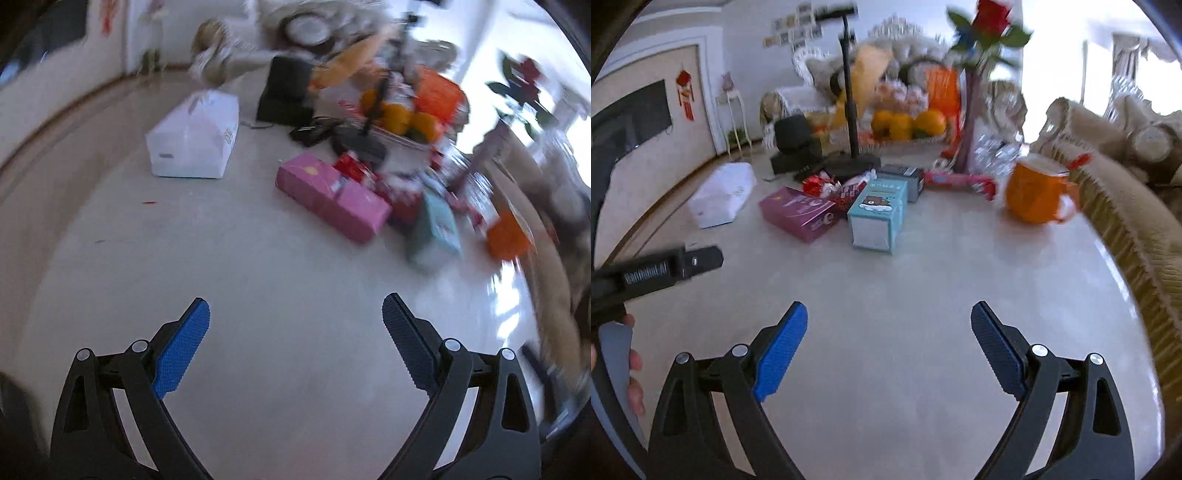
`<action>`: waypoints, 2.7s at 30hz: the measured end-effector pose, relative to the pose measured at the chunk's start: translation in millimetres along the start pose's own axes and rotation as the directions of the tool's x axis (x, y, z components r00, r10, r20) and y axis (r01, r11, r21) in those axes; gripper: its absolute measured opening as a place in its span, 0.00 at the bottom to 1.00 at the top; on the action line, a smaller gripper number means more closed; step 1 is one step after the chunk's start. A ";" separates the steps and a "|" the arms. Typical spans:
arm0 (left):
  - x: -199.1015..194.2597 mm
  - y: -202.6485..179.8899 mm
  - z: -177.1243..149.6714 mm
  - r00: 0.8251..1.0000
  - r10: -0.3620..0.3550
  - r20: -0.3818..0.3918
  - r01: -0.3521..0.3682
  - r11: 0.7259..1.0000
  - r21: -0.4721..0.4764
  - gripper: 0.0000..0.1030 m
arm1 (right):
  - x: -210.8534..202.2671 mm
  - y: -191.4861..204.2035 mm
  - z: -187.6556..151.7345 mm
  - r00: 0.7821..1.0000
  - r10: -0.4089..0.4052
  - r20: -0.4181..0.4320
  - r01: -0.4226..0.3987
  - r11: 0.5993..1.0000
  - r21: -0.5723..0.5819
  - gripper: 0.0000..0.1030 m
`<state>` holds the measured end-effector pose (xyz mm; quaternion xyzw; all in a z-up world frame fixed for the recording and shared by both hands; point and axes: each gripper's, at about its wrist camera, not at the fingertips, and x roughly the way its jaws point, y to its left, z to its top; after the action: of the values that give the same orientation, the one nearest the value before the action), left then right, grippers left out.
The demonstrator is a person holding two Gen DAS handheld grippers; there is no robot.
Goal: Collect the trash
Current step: 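Grasp the pink essence box with the left tool while the right tool grasps the blue bear box, then carry pink box and bear box to the wastebasket and open both tools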
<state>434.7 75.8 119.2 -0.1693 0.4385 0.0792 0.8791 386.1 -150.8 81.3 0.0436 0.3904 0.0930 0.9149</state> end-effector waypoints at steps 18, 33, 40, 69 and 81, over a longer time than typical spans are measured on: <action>130.3 -57.6 84.3 0.990 0.036 -0.140 -0.044 0.997 -0.056 0.89 | 121.9 12.7 62.5 0.989 0.047 -0.144 -0.046 0.999 0.015 0.83; 130.6 -37.8 85.9 0.979 0.054 -0.197 -0.053 0.999 0.010 0.90 | 125.5 8.8 62.2 0.982 -0.018 -0.186 0.007 0.998 -0.059 0.83; 128.6 -33.0 86.9 0.972 0.045 -0.231 -0.067 0.994 -0.091 0.90 | 125.8 18.2 63.1 0.983 -0.005 -0.182 -0.014 0.994 -0.106 0.83; -59.2 3.2 -74.3 0.979 -0.202 0.005 0.195 0.953 0.233 0.62 | -42.2 -61.8 -12.7 0.917 0.355 0.183 -0.397 0.867 0.302 0.51; -216.6 37.3 -296.6 0.893 -0.450 0.034 0.406 0.833 0.375 0.62 | -244.0 -25.2 -238.0 0.897 0.421 0.135 -0.442 0.867 0.230 0.51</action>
<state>72.7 3.7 118.0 -0.0949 0.3426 -0.1908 0.9150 52.2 -223.5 85.3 0.2504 0.3422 0.2425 0.8726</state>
